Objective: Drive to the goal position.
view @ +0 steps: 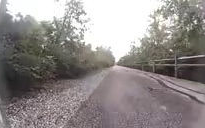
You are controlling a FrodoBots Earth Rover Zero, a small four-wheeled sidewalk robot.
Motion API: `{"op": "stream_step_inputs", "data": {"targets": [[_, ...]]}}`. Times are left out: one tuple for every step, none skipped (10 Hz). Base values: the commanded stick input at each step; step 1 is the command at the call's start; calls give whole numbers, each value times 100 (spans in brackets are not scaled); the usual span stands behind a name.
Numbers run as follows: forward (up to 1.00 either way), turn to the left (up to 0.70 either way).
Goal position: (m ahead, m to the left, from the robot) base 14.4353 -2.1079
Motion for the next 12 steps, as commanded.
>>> {"op": "stream_step_inputs", "data": {"targets": [[70,-2],[70,-2],[70,-2],[70,-2],[70,-28],[70,-31],[70,-33],[70,-34],[70,-21],[70,0],[70,0],[70,0]]}}
